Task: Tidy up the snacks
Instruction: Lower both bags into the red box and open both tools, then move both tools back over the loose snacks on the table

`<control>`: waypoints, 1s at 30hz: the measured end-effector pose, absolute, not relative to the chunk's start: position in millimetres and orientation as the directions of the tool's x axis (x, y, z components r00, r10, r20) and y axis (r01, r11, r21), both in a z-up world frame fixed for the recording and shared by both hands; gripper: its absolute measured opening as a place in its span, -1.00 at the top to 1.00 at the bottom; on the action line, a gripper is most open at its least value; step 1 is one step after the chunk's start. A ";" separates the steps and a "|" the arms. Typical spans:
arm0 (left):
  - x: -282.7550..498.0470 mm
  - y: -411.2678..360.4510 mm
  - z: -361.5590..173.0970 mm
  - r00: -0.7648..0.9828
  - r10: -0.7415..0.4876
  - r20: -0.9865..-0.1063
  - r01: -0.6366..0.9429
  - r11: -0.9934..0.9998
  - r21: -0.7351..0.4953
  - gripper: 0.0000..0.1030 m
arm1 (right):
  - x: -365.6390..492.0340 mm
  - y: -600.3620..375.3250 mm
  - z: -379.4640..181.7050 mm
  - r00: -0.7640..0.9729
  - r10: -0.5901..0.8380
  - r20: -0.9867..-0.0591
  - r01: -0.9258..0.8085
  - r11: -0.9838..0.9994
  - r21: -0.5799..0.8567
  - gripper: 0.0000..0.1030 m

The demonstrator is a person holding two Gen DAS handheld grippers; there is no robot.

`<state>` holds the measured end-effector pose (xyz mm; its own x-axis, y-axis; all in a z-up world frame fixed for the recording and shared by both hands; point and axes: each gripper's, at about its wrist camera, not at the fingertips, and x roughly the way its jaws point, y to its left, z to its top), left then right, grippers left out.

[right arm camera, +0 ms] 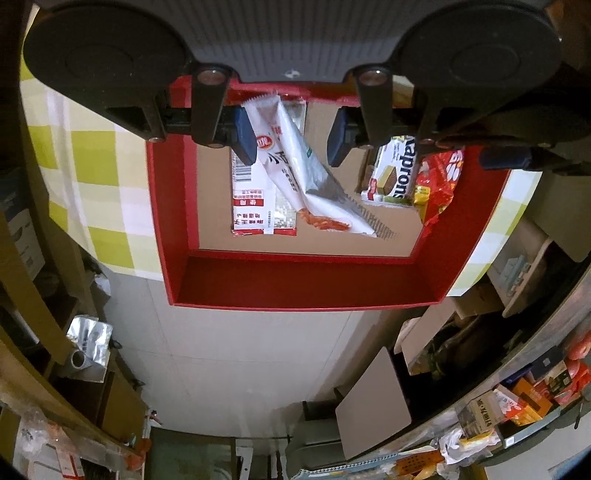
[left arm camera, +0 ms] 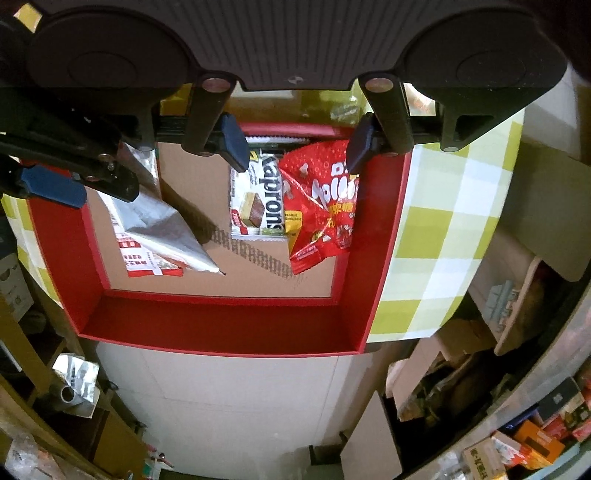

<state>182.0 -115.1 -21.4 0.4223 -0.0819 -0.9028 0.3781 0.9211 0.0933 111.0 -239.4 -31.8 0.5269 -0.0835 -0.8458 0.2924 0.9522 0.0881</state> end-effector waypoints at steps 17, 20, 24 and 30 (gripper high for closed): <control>130.2 -99.0 6.0 0.464 -0.119 -0.878 0.429 0.897 0.105 -0.48 | 53.1 -220.3 0.2 0.541 -0.111 -0.834 0.287 0.956 0.059 -0.02; 121.2 -97.0 3.5 0.459 -0.117 -0.881 0.442 0.890 0.112 -0.48 | 44.4 -216.6 -1.4 0.531 -0.102 -0.841 0.277 0.959 0.058 -0.02; 111.1 -91.5 2.5 0.455 -0.115 -0.883 0.451 0.885 0.117 -0.48 | 31.9 -211.4 -2.5 0.524 -0.090 -0.847 0.263 0.963 0.061 -0.04; 97.5 -80.6 0.5 0.446 -0.110 -0.888 0.453 0.884 0.118 -0.50 | 14.2 -202.1 -2.8 0.518 -0.081 -0.852 0.251 0.966 0.060 -0.04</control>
<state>97.5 -80.6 0.5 0.4459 -0.1100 -0.8883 0.4529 0.8837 0.1179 14.2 -202.1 -2.8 0.5178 -0.0813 -0.8516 0.2511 0.9661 0.0604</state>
